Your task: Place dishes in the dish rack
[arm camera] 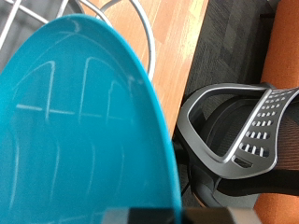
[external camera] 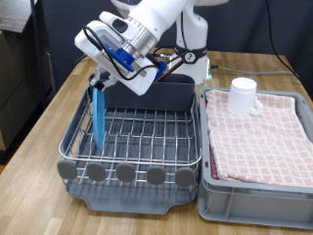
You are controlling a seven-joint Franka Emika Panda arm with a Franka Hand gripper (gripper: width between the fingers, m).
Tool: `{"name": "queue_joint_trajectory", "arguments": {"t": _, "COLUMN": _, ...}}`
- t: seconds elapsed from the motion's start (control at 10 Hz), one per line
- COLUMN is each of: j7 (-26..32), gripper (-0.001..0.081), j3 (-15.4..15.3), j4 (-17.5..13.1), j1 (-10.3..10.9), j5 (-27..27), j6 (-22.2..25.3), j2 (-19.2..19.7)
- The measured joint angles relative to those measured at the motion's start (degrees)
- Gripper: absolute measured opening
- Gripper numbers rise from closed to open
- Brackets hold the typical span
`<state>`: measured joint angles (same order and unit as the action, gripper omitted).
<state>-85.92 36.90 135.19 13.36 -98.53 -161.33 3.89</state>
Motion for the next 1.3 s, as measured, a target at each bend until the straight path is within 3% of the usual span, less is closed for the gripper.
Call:
{"name": "queue_joint_trajectory", "arguments": {"t": 0.4, "j7": -0.5, "gripper": 0.006, "j3": 0.4, "j4": -0.5, "j1": 0.0, "j5": -0.2, "j6": -2.4, "j2": 1.0}}
{"name": "queue_joint_trajectory", "arguments": {"t": 0.6, "j7": -0.5, "gripper": 0.0375, "j3": 0.8, "j4": -0.7, "j1": 0.0, "j5": 0.1, "j6": -3.9, "j2": 1.5}}
{"name": "queue_joint_trajectory", "arguments": {"t": 0.7, "j7": 0.1, "gripper": 0.0375, "j3": 0.9, "j4": -0.7, "j1": -0.1, "j5": 1.3, "j6": -5.0, "j2": 1.8}}
{"name": "queue_joint_trajectory", "arguments": {"t": 0.8, "j7": 3.1, "gripper": 0.0571, "j3": 1.1, "j4": -0.5, "j1": -0.4, "j5": 5.3, "j6": -6.8, "j2": 2.1}}
{"name": "queue_joint_trajectory", "arguments": {"t": 0.9, "j7": 9.0, "gripper": 0.0571, "j3": 1.1, "j4": -0.1, "j1": -0.8, "j5": 12.3, "j6": -8.6, "j2": 2.3}}
{"name": "queue_joint_trajectory", "arguments": {"t": 1.0, "j7": 18.1, "gripper": 0.0743, "j3": 0.7, "j4": 1.0, "j1": -1.3, "j5": 22.3, "j6": -9.7, "j2": 2.3}}
{"name": "queue_joint_trajectory", "arguments": {"t": 1.3, "j7": 47.0, "gripper": 0.08, "j3": -3.2, "j4": 3.8, "j1": -3.4, "j5": 53.8, "j6": -9.2, "j2": 1.2}}
